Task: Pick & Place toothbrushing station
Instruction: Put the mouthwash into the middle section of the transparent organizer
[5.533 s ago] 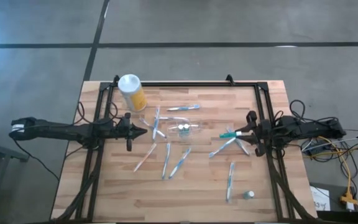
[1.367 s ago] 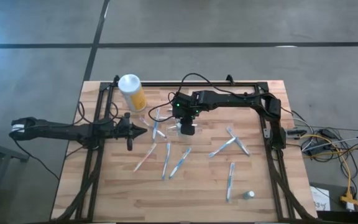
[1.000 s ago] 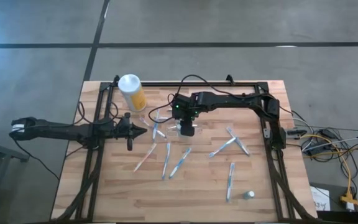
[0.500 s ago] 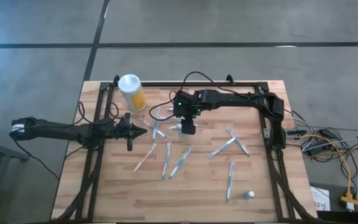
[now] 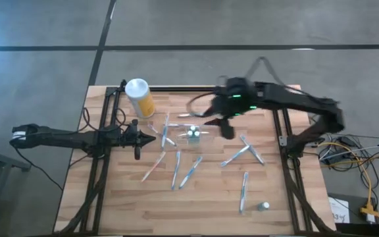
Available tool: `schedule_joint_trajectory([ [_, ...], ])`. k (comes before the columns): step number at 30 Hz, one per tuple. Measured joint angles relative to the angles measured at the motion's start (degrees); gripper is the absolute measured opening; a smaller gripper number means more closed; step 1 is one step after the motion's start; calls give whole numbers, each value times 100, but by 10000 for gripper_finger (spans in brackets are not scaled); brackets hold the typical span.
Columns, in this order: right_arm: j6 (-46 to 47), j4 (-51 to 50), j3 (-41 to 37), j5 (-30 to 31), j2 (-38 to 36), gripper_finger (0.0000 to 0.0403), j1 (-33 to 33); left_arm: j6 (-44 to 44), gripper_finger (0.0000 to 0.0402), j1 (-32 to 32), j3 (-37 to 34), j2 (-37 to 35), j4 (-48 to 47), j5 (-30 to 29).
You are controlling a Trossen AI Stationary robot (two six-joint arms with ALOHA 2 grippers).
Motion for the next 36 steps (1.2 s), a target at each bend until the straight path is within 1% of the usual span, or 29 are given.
schedule_joint_trajectory([
  [3, 392, 698, -621, 7, -1055, 160, 147, -2, 5, 0, 0, 1, -5, 0],
  [5, 715, 1262, -1167, 70, -1811, 158, 286, -2, 5, 0, 0, 0, -9, -5],
  [9, 1199, 2121, -2380, 464, -3303, 152, 726, -2, 5, 0, 0, 0, -7, -22],
  [14, 1276, 2582, -3782, 1064, -4927, 137, 1191, -2, 5, 0, 0, 0, 16, -22],
  [16, 1392, 2608, -4227, 1302, -5477, 125, 1241, -4, 5, 3, 0, 2, 55, -21],
  [18, 1507, 2618, -4640, 1366, -5930, 106, 1239, -4, 5, 4, 0, 0, 58, -22],
  [23, 1696, 2624, -5430, 1346, -6701, 38, 1237, -7, 5, 4, 0, 0, 56, -40],
  [25, 1712, 2629, -5668, 1212, -6879, 16, 1237, -6, 5, 4, 0, 0, 58, -102],
  [30, 1702, 2634, -6180, 1099, -7147, 13, 1235, -6, 5, 4, 0, 0, 56, -179],
  [33, 1694, 2721, -6496, 1073, -7201, 13, 1235, -4, 5, 2, 0, 0, 54, -179],
  [36, 1880, 2890, -6803, 1036, -7197, 12, 1235, 0, 5, 2, 0, 0, 15, -179],
])
